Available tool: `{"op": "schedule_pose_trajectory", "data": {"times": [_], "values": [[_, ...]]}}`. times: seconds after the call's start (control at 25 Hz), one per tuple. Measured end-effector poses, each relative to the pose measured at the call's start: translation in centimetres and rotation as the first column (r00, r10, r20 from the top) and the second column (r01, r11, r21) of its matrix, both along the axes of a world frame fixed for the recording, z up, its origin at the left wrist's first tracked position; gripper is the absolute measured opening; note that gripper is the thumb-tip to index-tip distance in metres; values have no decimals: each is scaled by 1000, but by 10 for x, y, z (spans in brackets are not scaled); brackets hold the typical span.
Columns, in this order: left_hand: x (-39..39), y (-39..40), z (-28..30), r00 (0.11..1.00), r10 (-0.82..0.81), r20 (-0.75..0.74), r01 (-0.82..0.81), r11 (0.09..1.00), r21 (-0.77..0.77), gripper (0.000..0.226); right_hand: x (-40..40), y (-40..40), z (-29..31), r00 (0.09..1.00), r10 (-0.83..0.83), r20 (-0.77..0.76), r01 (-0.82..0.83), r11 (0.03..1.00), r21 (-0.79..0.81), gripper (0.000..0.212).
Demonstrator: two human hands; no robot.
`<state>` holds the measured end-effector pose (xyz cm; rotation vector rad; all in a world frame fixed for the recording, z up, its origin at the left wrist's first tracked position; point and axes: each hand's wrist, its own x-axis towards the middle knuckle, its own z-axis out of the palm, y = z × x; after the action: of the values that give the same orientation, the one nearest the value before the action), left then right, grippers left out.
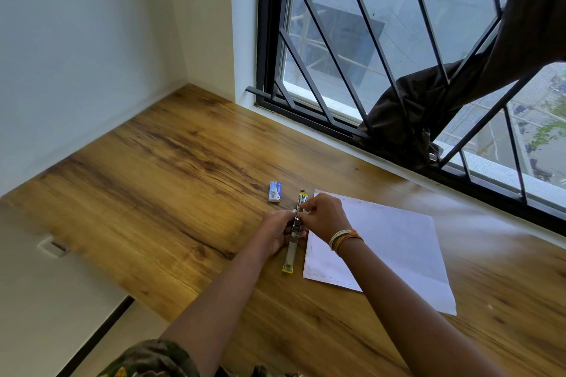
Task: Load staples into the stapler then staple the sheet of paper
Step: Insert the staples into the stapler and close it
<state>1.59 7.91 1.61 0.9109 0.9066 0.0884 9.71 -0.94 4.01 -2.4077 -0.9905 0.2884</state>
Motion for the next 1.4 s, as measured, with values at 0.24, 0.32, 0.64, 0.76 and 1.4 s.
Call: {"op": "schedule_pose_trajectory", "data": {"times": [0.24, 0.32, 0.64, 0.76, 1.4], "values": [[-2, -1, 2, 999, -29, 16, 28, 999, 33, 10, 4, 6, 8, 997, -21, -68, 15, 997, -80, 10], [-3, -2, 3, 999, -44, 28, 42, 998, 39, 11, 6, 8, 10, 997, -22, -80, 14, 995, -94, 10], [-3, -3, 1, 999, -39, 32, 37, 998, 51, 19, 11, 12, 12, 996, -41, -77, 26, 983, -180, 23], [-4, -3, 3, 999, -43, 29, 41, 998, 57, 15, 11, 14, 11, 996, -50, -70, 35, 980, -198, 26], [-3, -2, 5, 999, -36, 29, 36, 999, -12, 14, 1, -10, -5, 993, -121, 11, 121, 991, 51, 23]]}}
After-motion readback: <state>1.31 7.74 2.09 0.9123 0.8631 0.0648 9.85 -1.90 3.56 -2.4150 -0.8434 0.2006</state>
